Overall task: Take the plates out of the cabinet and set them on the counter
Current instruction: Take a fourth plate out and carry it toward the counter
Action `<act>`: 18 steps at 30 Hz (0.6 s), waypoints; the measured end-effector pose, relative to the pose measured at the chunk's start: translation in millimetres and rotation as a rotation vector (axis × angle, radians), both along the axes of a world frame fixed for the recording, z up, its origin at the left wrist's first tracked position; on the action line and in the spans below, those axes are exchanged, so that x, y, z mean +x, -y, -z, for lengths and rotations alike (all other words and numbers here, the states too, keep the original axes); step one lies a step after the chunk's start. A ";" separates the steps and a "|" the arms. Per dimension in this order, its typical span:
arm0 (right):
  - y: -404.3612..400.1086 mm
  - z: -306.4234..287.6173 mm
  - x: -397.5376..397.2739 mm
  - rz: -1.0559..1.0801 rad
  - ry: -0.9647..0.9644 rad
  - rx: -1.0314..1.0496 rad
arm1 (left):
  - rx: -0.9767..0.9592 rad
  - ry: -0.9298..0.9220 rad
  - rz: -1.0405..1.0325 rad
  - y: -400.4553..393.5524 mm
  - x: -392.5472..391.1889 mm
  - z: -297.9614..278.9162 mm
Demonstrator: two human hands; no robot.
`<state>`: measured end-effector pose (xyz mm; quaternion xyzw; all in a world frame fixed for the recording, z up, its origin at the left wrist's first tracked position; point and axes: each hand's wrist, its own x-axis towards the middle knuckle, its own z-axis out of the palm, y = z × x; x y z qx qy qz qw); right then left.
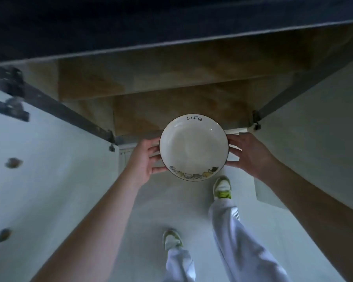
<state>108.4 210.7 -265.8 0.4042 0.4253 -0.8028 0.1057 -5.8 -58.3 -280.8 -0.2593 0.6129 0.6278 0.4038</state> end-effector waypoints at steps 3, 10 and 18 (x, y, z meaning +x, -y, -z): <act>22.2 -58.4 28.3 -0.007 0.030 0.034 | 0.022 0.019 -0.007 24.7 33.1 -67.1; 60.6 -219.5 93.2 -0.040 0.068 0.078 | 0.111 -0.003 0.005 68.7 101.1 -247.3; 90.2 -364.4 172.3 0.128 -0.004 0.072 | 0.174 -0.086 0.129 93.0 150.7 -395.9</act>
